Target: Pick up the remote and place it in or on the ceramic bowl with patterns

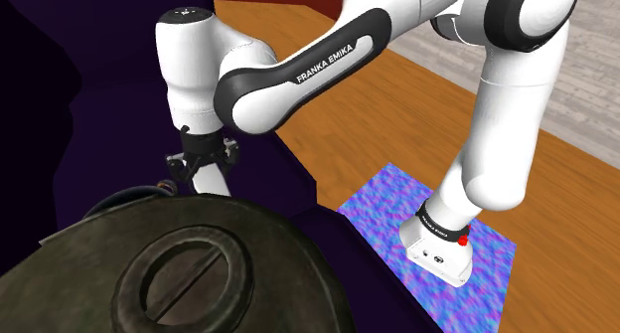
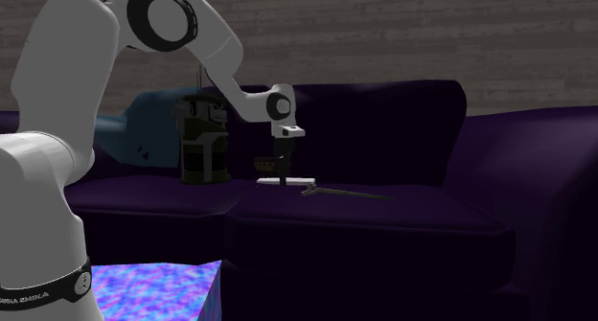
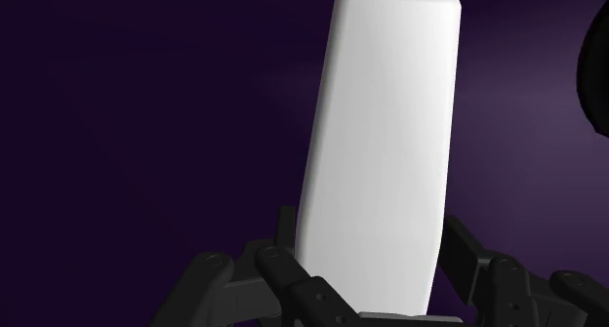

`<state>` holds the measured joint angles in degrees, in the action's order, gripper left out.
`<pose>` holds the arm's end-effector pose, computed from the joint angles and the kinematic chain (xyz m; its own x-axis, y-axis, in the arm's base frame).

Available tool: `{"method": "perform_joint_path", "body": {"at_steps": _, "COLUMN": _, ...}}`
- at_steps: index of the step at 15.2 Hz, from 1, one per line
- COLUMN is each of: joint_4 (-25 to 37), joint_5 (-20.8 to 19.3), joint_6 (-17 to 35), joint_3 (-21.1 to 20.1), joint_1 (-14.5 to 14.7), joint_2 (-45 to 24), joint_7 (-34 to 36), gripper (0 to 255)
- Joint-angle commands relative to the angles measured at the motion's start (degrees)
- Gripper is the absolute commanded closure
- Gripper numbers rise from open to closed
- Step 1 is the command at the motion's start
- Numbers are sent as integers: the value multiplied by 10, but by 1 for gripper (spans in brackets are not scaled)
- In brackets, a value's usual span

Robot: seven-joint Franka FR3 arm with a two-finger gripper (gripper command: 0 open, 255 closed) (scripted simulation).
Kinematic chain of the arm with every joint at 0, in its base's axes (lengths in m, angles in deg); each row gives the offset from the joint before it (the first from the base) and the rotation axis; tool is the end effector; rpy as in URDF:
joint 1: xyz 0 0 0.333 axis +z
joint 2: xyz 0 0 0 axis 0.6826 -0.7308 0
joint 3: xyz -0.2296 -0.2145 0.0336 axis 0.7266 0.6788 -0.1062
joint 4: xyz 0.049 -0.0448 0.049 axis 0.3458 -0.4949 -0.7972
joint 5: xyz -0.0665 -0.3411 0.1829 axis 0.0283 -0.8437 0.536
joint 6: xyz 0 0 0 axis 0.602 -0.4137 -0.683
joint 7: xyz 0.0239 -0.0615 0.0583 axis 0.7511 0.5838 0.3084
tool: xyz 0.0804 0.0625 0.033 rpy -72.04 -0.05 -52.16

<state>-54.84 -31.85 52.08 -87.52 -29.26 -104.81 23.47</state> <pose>0.4415 0.4410 0.3485 0.9751 -0.2210 0.0154 -0.2211 -0.9753 0.0022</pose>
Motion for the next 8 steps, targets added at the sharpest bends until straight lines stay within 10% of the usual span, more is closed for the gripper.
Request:
{"method": "perform_joint_path", "body": {"at_steps": 1, "joint_4": 6, "joint_5": 6, "joint_6": -12, "joint_3": -3, "joint_1": -2, "joint_2": 8, "joint_7": -4, "gripper": 255}}
{"method": "perform_joint_path", "body": {"at_steps": 8, "joint_4": 31, "joint_5": 26, "joint_6": -57, "joint_3": -11, "joint_1": -8, "joint_2": 32, "joint_7": -17, "gripper": 255}}
